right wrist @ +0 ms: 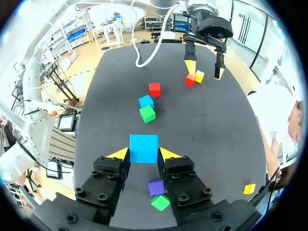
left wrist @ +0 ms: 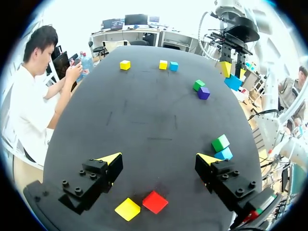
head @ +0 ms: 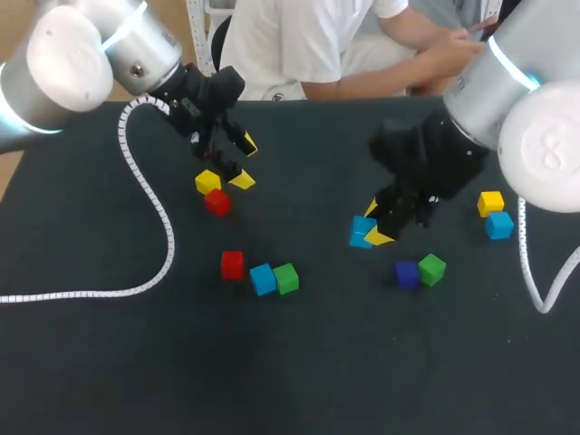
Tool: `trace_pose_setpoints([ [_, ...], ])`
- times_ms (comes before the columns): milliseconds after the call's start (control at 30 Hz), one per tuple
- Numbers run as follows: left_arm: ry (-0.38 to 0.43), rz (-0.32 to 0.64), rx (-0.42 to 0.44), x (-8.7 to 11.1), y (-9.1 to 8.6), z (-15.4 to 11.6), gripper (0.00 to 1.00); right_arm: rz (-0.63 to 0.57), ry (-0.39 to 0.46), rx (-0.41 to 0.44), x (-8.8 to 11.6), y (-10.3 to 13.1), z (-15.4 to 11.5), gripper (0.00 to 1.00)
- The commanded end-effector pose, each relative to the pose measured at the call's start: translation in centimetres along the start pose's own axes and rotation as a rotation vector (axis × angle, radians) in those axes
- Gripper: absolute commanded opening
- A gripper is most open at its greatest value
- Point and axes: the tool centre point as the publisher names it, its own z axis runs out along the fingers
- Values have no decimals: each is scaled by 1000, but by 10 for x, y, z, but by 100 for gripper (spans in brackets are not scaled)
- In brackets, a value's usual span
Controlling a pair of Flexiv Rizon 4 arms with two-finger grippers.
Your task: Place the blue cubes, place green cubes on the blue cubes, place the yellow cubes on the green cubes, then place the red cubes on the yellow cubes, and place purple cube on the red cubes.
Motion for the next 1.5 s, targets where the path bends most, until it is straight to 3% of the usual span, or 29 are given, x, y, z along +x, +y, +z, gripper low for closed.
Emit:
trace_pose_setpoints([
  [33,3,2,12,-1,4,0,100,-7,22,26,-3,-1,3,0],
  [200,3,2,12,-1,4,0,100,-65,92,69,-22,-24,10,0],
  [400,3,2,12,-1,4,0,100,-86,103,58,-35,-54,20,0],
  [633,3,2,12,-1,4,0,100,-51,124,-26,-21,-66,46,0],
  [1067,3,2,12,-1,4,0,100,-47,251,-31,3,-77,69,0],
  [1500,3,2,12,-1,4,0,100,-91,182,-14,12,-98,91,0],
])
